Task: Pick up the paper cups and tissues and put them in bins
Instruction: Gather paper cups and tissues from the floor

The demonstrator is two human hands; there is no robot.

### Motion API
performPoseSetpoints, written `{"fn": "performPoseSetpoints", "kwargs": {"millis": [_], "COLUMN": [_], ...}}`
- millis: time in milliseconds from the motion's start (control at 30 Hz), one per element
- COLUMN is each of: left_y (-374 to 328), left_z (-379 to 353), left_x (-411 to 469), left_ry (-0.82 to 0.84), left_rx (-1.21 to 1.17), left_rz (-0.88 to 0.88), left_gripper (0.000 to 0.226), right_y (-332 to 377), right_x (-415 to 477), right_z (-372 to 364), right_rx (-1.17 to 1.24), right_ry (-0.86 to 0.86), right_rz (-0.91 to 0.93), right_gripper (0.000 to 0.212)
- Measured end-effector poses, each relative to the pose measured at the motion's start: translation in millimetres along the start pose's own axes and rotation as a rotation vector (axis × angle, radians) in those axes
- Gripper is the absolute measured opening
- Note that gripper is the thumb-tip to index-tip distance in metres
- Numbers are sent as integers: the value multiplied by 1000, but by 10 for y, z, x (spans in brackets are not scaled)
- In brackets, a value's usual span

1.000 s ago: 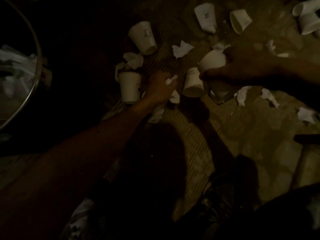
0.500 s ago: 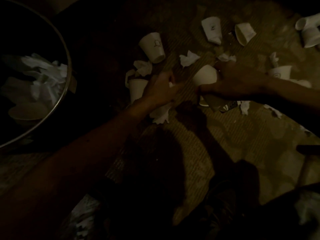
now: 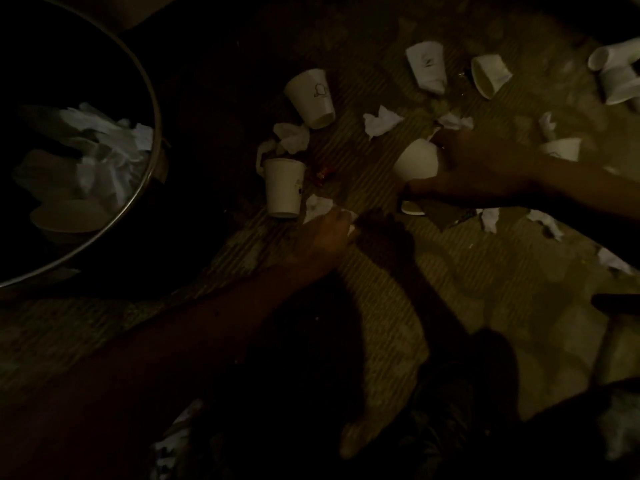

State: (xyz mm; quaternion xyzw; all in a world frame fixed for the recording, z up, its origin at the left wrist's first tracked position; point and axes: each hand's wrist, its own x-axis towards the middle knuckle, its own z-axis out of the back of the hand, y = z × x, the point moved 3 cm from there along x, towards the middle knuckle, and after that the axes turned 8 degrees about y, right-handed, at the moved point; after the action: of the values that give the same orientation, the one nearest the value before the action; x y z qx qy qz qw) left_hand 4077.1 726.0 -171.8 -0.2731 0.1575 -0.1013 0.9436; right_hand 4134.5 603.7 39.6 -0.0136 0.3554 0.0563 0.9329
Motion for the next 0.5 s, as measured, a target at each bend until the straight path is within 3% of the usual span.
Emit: {"fn": "performPoseSetpoints", "kwargs": {"millis": [100,233,367,500], "left_y": [-55,65,135,266], "left_z": [127,68,-83,-40], "left_x": [95,142,145,195], "left_ry": [-26,159,177,53], "left_rx": [89,203,356,50], "left_rz": [29,190,89,21], "left_gripper": [37,46,49,43], "right_y": [10,-2,-48,-104], "right_x": [-26,24,98,167], "right_z": [16,26,74,154], "right_rx": [5,26,52,47], "right_ry": [8,4,-14,-53], "right_rz": [2,29,51,-12], "right_gripper": [92,88,95,82]}}
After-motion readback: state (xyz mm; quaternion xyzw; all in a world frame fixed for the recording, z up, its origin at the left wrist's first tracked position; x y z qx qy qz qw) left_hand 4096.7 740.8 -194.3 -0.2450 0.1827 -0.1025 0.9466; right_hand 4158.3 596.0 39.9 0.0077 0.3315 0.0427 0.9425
